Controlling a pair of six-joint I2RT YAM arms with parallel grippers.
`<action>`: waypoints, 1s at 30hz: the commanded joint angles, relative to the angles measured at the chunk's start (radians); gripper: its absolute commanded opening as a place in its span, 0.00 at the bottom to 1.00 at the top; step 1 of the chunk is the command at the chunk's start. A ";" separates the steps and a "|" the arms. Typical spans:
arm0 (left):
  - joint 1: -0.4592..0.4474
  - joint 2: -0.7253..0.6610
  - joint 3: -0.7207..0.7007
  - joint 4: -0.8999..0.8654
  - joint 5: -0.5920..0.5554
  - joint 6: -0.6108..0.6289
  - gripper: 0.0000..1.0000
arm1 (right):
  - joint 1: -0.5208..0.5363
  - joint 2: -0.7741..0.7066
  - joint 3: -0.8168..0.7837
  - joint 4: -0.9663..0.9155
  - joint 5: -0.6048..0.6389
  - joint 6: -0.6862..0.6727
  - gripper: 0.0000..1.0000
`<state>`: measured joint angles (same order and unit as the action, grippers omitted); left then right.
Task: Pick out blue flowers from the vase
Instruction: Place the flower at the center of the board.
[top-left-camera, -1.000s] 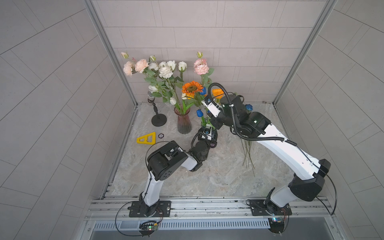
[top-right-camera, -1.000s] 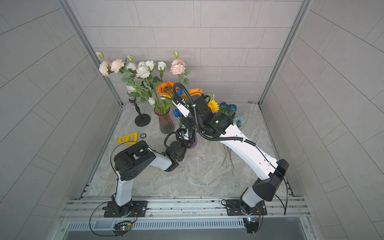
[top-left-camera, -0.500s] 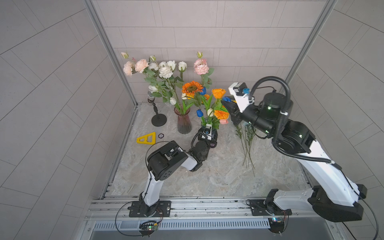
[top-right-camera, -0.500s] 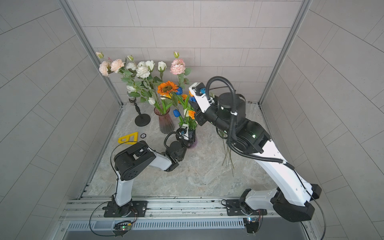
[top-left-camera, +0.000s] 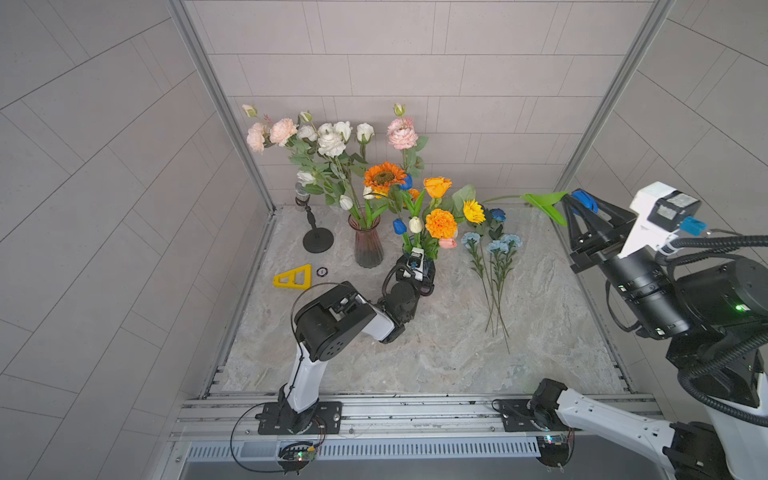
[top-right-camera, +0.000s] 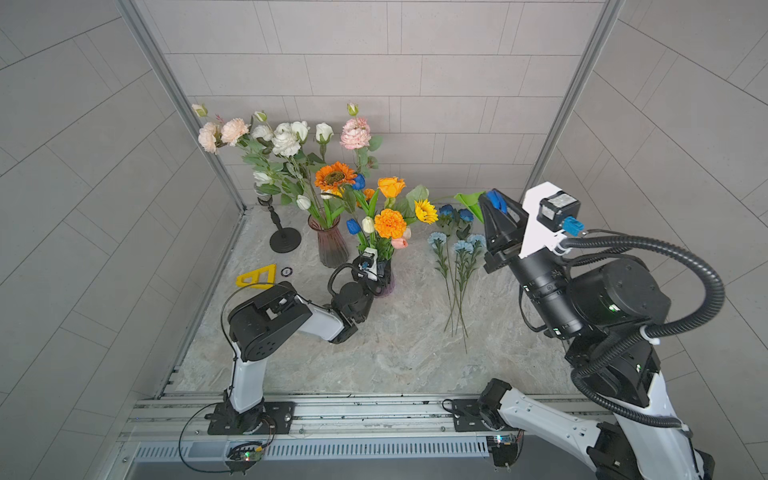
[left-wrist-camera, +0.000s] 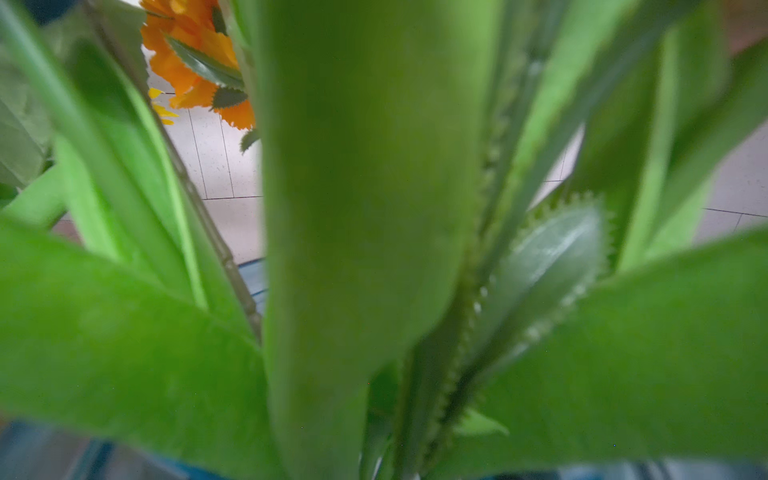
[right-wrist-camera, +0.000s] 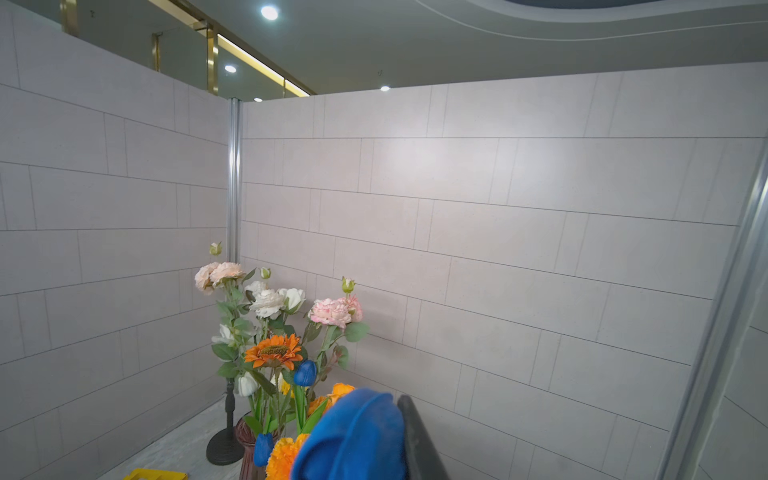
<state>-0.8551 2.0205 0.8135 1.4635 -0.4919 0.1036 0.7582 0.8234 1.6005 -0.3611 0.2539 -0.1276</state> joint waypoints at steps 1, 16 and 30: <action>0.004 0.050 -0.013 -0.097 -0.003 0.024 0.41 | 0.000 -0.002 -0.011 0.013 0.086 -0.030 0.21; 0.004 0.049 -0.011 -0.098 -0.004 0.025 0.41 | -0.096 0.127 -0.079 -0.198 0.248 0.183 0.19; 0.004 0.050 -0.012 -0.097 -0.006 0.024 0.41 | -0.688 0.413 -0.063 -0.454 -0.440 0.452 0.18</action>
<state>-0.8551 2.0216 0.8135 1.4666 -0.4919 0.1047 0.0963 1.2198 1.5589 -0.7628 -0.0544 0.2661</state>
